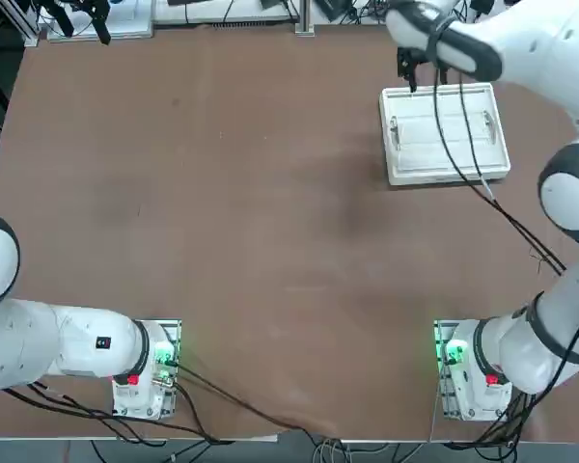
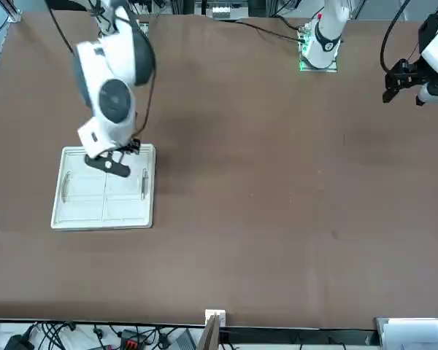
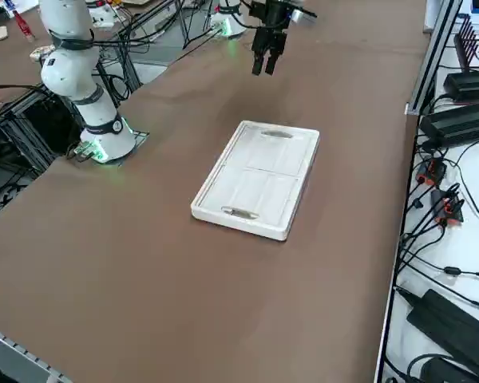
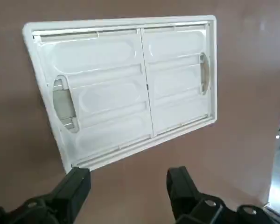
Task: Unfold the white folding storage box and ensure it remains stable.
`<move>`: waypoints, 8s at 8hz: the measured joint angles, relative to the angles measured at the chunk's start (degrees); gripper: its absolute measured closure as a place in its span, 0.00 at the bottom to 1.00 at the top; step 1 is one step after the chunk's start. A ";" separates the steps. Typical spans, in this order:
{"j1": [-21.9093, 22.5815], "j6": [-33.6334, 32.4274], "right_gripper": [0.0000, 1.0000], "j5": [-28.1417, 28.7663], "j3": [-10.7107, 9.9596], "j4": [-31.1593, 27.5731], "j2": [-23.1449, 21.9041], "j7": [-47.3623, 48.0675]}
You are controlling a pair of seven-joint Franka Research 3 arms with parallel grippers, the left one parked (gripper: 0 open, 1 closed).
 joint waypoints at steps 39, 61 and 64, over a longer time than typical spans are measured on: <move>10.20 1.79 0.71 -15.73 -1.02 16.12 32.17 8.16; 19.37 -21.36 0.71 -20.22 -7.50 25.88 27.03 -1.34; 19.43 -20.10 0.71 -22.17 -7.51 25.88 27.27 2.06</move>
